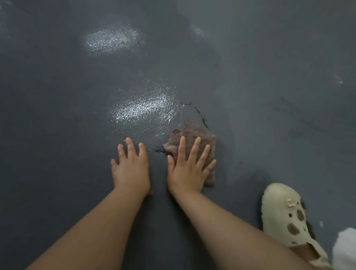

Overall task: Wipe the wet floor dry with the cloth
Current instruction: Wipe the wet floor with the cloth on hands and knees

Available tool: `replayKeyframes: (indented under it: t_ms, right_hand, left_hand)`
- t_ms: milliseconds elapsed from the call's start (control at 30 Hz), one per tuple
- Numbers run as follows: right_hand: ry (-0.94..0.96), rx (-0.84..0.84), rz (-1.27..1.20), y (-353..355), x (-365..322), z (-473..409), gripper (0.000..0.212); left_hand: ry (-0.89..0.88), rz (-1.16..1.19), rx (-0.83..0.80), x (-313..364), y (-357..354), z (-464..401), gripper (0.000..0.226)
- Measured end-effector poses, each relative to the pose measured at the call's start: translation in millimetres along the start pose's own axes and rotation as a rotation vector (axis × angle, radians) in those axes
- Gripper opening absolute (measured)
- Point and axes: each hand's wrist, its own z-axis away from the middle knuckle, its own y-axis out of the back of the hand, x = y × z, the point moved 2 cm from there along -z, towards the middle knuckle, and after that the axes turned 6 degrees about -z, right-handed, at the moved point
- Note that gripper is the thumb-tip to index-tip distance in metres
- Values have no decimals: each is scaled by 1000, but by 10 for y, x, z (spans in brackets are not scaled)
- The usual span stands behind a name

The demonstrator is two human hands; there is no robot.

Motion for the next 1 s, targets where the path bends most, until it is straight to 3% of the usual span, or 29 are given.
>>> replayKeyframes:
  t_ms: [367,500,733,800,1000]
  right_hand:
    - [252,-86,89,437,62,-1190,58]
    - [149,-18,39,418,285,-1137,58]
    - [-238,108,-49,113,607,-280,60]
    - [-267,190,-80,-53,516,118,60]
    - [-203,95,-101,-255,249,443,60]
  left_hand:
    - [-8,29,-26,-8,9,4,125]
    - [-12,30,-32,-15,-7,4,126]
    - [-7,50,-16,6,-1,-6,126]
    - [-1,57,-12,15,-11,-16,126]
    - [-5,67,-7,10,-32,-40,127]
